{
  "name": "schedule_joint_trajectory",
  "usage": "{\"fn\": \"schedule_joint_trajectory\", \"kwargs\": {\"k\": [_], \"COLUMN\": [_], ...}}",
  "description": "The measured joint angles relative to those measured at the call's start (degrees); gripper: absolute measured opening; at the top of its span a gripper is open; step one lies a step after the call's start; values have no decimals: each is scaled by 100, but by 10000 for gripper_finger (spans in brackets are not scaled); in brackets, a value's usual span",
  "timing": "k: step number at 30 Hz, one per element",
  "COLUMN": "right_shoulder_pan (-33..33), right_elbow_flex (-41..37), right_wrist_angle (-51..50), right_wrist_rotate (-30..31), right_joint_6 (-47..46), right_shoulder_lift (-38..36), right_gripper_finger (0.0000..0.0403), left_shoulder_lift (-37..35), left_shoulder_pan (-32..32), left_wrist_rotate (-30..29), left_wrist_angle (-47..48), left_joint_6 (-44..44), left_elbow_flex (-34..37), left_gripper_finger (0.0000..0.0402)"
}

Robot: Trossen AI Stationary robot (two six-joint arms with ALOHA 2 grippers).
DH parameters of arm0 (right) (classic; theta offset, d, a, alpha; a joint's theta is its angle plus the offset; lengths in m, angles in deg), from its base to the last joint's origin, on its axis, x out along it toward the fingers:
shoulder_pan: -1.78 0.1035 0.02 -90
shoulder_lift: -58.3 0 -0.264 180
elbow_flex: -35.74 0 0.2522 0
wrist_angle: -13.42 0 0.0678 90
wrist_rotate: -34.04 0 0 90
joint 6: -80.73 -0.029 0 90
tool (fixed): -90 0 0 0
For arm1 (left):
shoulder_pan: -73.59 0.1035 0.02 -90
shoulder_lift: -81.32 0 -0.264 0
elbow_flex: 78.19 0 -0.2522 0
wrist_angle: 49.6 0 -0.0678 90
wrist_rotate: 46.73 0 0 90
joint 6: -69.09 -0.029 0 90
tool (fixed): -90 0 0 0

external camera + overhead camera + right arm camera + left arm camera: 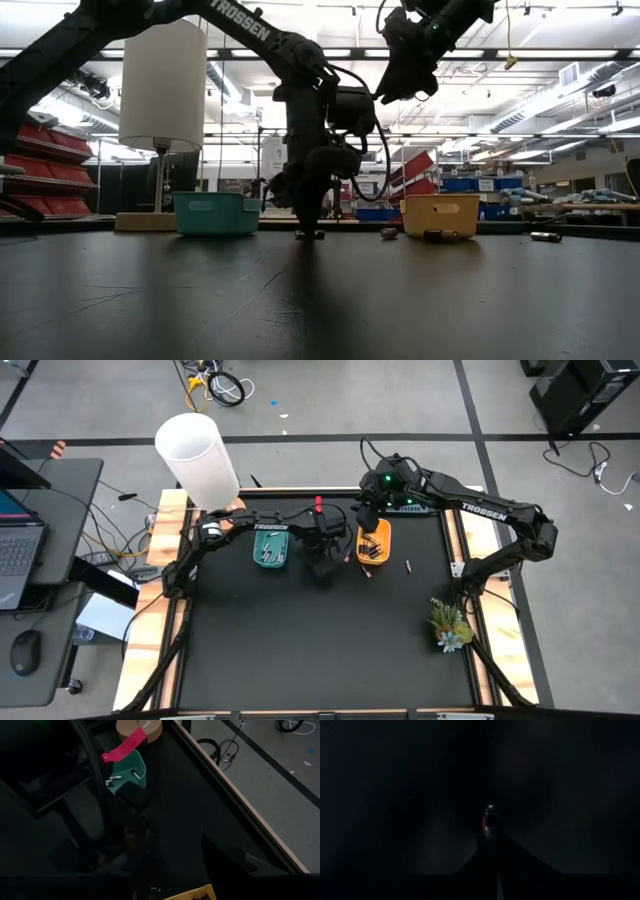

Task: Sort batteries
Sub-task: Put the silver battery into the blue bin

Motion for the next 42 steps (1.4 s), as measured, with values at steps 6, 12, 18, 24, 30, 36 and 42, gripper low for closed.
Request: {"fn": "schedule_joint_trajectory", "kwargs": {"k": [6,12,18,24,30,36,42], "right_shoulder_pan": [0,0,5,104,132,237,444], "right_elbow_flex": [0,0,0,0,-164,-177,-177], "right_wrist_angle": [2,-9,-61,-880,-734,-657,-126], "right_wrist_rotate": [0,0,-44,-420,-255,-59,-627], "right_joint_6": [-16,-84,-68,629,492,526,495], "right_shoulder_lift": [0,0,0,-24,-114,-30,754], "right_gripper_finger": [169,169,169,169,169,169,169], "left_shoulder_lift": [44,44,33,-294,-1065,-2083,-3537], "left_shoulder_pan": [28,46,46,-147,-322,-330,-380], "left_wrist_rotate": [-195,-210,-81,-118,-395,-452,-495], "left_wrist_angle": [172,391,584,737,359,-171,-728], "left_joint_6": [-158,-397,-428,-789,-842,-568,197], "left_elbow_flex": [-293,-528,-684,-651,142,1649,3043], "left_gripper_finger": [8,9,11,16,16,16,16]}}
